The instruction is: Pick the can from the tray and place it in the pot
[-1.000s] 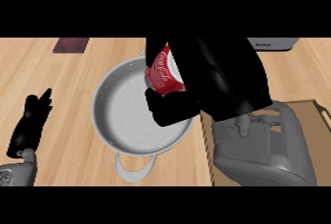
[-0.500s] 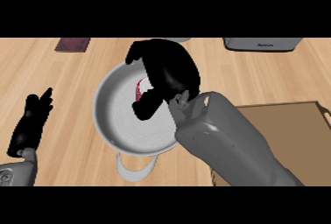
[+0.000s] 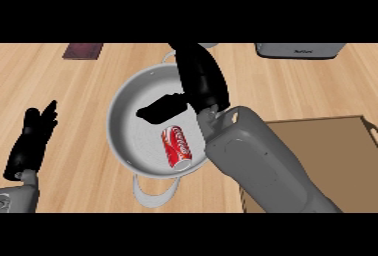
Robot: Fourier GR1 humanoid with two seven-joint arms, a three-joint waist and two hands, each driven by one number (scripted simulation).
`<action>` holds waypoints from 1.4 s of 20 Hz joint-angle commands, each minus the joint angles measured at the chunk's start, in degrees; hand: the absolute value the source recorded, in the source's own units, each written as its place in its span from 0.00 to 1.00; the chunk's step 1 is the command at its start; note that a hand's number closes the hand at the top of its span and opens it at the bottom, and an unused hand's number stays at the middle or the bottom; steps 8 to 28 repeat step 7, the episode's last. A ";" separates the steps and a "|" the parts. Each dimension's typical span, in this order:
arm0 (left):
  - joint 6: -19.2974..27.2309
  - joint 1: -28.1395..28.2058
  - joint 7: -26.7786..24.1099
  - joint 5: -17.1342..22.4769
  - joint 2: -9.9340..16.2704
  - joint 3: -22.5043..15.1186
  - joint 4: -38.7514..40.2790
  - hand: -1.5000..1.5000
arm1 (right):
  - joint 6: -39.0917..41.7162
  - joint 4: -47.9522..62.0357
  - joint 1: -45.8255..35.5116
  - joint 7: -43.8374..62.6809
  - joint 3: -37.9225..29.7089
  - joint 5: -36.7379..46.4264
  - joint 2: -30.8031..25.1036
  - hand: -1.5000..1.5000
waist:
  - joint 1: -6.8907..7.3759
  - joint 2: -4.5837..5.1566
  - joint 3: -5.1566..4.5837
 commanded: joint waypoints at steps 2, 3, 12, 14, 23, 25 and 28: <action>1.04 2.08 -1.38 -0.40 -1.18 -0.06 -0.64 0.50 | -9.82 0.26 2.37 -6.33 -5.72 -2.22 0.02 0.00 | -0.47 -0.09 0.02; -0.59 0.02 -1.48 0.67 0.07 0.84 1.65 0.50 | -9.25 -1.98 1.80 -4.33 -6.96 -2.95 0.02 0.00 | -1.11 -0.18 0.00; 0.21 0.24 -1.69 -0.35 0.71 1.56 1.72 0.50 | -9.37 -2.57 6.72 -11.10 -11.78 -3.94 -2.83 0.00 | -1.33 -0.18 0.02; 0.21 0.24 -1.69 -0.35 0.71 1.56 1.72 0.50 | -9.37 -2.57 6.72 -11.10 -11.78 -3.94 -2.83 0.00 | -1.33 -0.18 0.02; 0.21 0.24 -1.69 -0.35 0.71 1.56 1.72 0.50 | -9.37 -2.57 6.72 -11.10 -11.78 -3.94 -2.83 0.00 | -1.33 -0.18 0.02; 0.21 0.24 -1.69 -0.35 0.71 1.56 1.72 0.50 | -9.37 -2.57 6.72 -11.10 -11.78 -3.94 -2.83 0.00 | -1.33 -0.18 0.02; 0.21 0.24 -1.69 -0.35 0.71 1.56 1.72 0.50 | -9.37 -2.57 6.72 -11.10 -11.78 -3.94 -2.83 0.00 | -1.33 -0.18 0.02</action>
